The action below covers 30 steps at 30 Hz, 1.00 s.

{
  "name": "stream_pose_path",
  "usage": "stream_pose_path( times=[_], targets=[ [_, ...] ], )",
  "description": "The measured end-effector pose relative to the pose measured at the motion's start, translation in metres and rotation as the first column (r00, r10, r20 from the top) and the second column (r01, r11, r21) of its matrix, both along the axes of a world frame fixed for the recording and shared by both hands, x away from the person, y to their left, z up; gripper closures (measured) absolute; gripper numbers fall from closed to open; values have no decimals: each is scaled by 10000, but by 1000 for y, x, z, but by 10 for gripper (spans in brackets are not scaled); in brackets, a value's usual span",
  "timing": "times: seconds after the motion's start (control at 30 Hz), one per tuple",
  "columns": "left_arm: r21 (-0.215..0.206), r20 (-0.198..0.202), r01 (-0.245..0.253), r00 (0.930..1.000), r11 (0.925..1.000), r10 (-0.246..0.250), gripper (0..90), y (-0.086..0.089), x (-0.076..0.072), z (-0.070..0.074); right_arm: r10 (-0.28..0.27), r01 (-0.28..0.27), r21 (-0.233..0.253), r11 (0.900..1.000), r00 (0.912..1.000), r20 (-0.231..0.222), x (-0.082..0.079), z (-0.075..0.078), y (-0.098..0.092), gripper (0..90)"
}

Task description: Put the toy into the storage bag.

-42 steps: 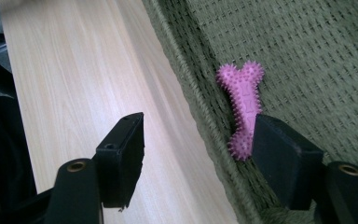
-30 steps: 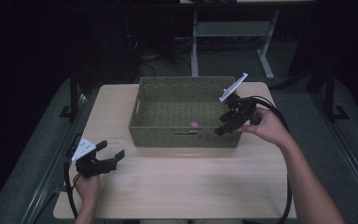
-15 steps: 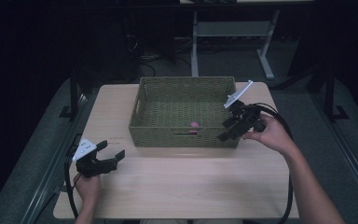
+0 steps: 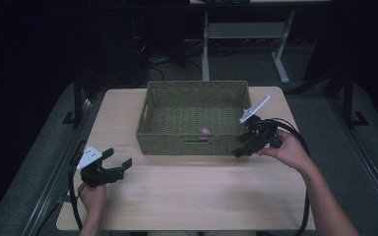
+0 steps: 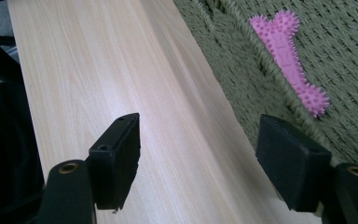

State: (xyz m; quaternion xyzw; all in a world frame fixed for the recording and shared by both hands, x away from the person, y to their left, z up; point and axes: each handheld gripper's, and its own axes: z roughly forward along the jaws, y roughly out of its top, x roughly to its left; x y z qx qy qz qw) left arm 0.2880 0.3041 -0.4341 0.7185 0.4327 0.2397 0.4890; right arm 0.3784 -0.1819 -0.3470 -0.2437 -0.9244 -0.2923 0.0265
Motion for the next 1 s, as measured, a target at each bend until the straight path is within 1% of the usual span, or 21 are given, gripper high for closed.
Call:
stream_pose_path(
  times=[0.13,0.2,0.37,0.43,0.8,0.83,1.0],
  targets=[
    [-6,-8,4,10000,10000,-4,136,0,0,0,-57,57,62,10000,10000,-26,-3,-4,-3,304],
    [10,-3,36,10000,10000,-36,136,-1,0,0,-77,78,121,9999,10000,-58,-5,-9,-5,304],
    [-4,-18,26,10000,10000,-26,136,-1,0,0,-212,213,37,9998,9995,-228,-9,-20,-10,303],
    [0,-20,22,10000,10000,-22,136,-1,0,0,-246,248,77,9997,9994,-250,-11,-23,-13,303],
    [-18,-16,47,10000,10000,-47,136,-2,0,-1,-444,450,270,9986,9987,-238,-22,-36,-23,303],
    [-22,-22,48,10000,10000,-48,136,-2,0,-1,-518,524,231,9984,9983,-276,-23,-38,-24,303],
    [-18,-56,44,10000,10000,-44,136,-2,0,-1,-543,549,191,9983,9980,-314,-28,-46,-26,303]
  ],
)
